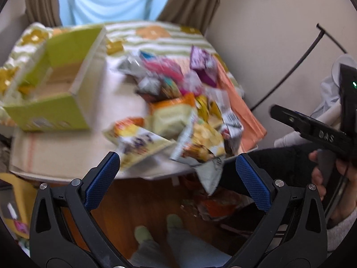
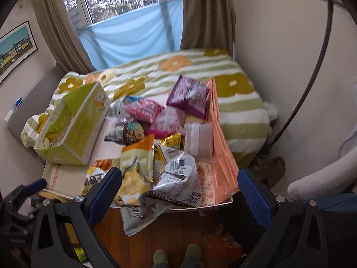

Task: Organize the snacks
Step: 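Grasp a chip bag with the left tool while the right tool grasps a white bag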

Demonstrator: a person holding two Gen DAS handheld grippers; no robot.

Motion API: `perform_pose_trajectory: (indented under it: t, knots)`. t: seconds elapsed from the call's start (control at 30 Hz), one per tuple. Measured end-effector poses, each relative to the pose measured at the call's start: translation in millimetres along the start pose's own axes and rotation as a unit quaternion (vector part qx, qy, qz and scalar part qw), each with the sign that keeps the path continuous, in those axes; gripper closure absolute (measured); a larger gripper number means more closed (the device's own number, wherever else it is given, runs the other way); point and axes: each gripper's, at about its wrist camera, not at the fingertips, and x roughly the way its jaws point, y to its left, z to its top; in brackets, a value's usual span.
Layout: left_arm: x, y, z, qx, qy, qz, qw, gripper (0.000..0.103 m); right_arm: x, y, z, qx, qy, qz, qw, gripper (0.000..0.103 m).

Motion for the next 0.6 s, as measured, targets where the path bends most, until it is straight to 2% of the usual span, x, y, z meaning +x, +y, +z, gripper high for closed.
perform_pose_trajectory:
  t: [0.13,0.27,0.47,0.6]
  knots:
    - [47.0,-18.1,-8.4,-0.016,0.028,-0.018,0.9993,0.000,43.6,-20.4,1.2,0.014,0.048,0.046,0.998,0.000]
    - [76.2,-29.3,-12.7,-0.019,0.043,-0.011,0.9989,0.000,80.8,-27.7,4.1,0.016,0.087,0.081,0.993,0.000]
    - [105.2,-32.3,-18.5,-0.031,0.056,0.006,0.9979,0.005,120.1,-29.3,2.9,0.013,0.129,0.105,0.986,0.000]
    - [118.6,-32.7,-18.5,-0.039,0.061,0.008,0.9973,0.013,134.2,-27.9,0.1,0.001,0.147,0.108,0.983,0.000]
